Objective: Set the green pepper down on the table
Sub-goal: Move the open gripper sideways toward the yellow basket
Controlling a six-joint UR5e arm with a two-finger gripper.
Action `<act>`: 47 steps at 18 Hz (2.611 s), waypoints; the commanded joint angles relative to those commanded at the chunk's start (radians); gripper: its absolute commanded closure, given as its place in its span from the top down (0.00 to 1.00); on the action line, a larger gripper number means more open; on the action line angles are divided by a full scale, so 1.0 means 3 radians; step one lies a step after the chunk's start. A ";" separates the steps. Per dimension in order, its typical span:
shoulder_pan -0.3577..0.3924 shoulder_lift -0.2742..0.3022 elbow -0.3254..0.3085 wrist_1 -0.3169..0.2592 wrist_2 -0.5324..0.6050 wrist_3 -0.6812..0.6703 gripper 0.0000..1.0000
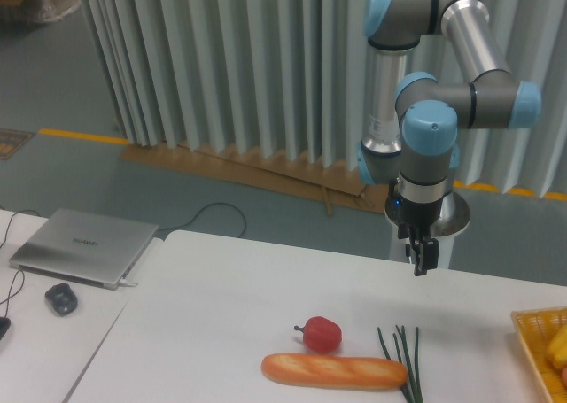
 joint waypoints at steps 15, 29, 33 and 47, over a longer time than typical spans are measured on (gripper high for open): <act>0.0267 0.0011 0.0203 -0.0367 0.0062 0.0677 1.00; 0.0844 -0.0041 0.0157 -0.0332 0.0036 0.0860 1.00; 0.1008 -0.0046 0.0152 -0.0327 0.0031 0.1045 1.00; 0.1238 -0.0107 0.0147 -0.0302 0.0031 0.1203 1.00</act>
